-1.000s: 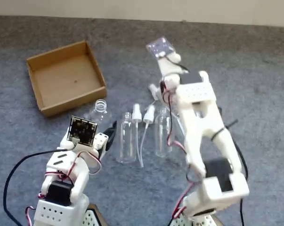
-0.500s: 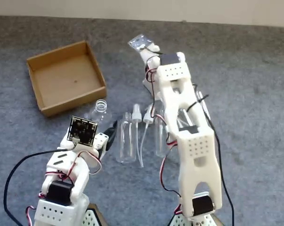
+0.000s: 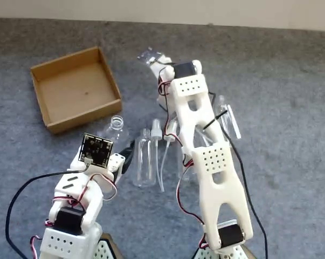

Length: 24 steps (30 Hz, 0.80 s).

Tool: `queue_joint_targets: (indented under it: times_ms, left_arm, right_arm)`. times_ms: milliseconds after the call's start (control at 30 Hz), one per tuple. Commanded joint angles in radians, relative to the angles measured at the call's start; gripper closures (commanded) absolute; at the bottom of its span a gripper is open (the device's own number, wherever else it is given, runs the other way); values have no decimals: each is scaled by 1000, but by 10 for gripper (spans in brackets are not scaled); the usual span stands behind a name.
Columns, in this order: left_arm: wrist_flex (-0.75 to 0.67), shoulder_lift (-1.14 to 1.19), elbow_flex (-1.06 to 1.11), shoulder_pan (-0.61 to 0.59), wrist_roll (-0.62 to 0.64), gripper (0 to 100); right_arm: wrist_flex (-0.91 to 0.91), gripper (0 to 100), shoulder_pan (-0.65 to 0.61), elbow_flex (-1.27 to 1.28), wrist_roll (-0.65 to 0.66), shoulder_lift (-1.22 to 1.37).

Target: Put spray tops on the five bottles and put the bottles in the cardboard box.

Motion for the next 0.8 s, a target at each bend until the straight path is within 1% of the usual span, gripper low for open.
queue_joint_targets:
  times_ms: [0,267,533,767]
  left_arm:
    - [-25,-4,-7,15,-11,847]
    - [-25,-4,-7,16,-11,847]
    - [-25,-4,-7,13,-11,847]
    - [-25,-4,-7,15,-11,847]
  right_arm:
    - [48,755,-10,-56,14,-19]
    - [50,757,-10,-51,12,-15]
    - [51,761,-12,-25,12,67]
    - [51,920,-13,-25,11,61]
